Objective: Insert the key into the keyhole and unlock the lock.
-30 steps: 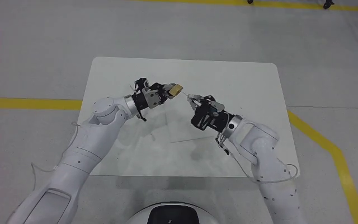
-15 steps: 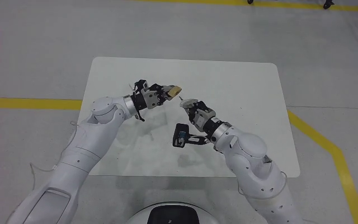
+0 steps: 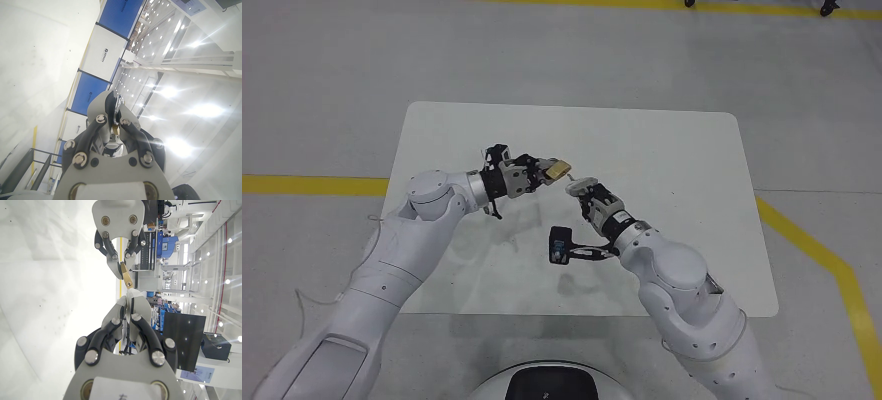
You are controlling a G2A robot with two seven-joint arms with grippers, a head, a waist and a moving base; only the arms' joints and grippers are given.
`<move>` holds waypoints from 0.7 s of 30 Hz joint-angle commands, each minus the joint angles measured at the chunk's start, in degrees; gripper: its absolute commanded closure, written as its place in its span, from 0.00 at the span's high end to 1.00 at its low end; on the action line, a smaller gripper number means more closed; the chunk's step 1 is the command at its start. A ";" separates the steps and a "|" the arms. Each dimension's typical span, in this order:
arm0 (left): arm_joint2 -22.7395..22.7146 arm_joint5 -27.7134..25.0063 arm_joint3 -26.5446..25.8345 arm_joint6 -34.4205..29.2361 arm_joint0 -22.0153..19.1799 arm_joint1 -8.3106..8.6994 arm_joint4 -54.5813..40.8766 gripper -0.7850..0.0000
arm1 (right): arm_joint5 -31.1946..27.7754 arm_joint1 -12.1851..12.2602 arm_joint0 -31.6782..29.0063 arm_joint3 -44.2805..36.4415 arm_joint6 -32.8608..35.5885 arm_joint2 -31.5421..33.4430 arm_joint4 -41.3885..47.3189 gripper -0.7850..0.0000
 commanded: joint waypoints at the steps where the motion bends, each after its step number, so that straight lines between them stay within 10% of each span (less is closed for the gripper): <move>1: 0.07 0.01 -0.17 0.20 0.08 -0.05 0.17 0.00 | -0.33 0.06 -0.12 -0.26 -0.37 0.06 -0.56 0.00; 21: 0.43 -0.20 -1.69 1.68 0.43 -0.28 2.49 0.00 | -1.43 0.45 -0.12 -0.85 -3.09 0.30 -4.91 0.00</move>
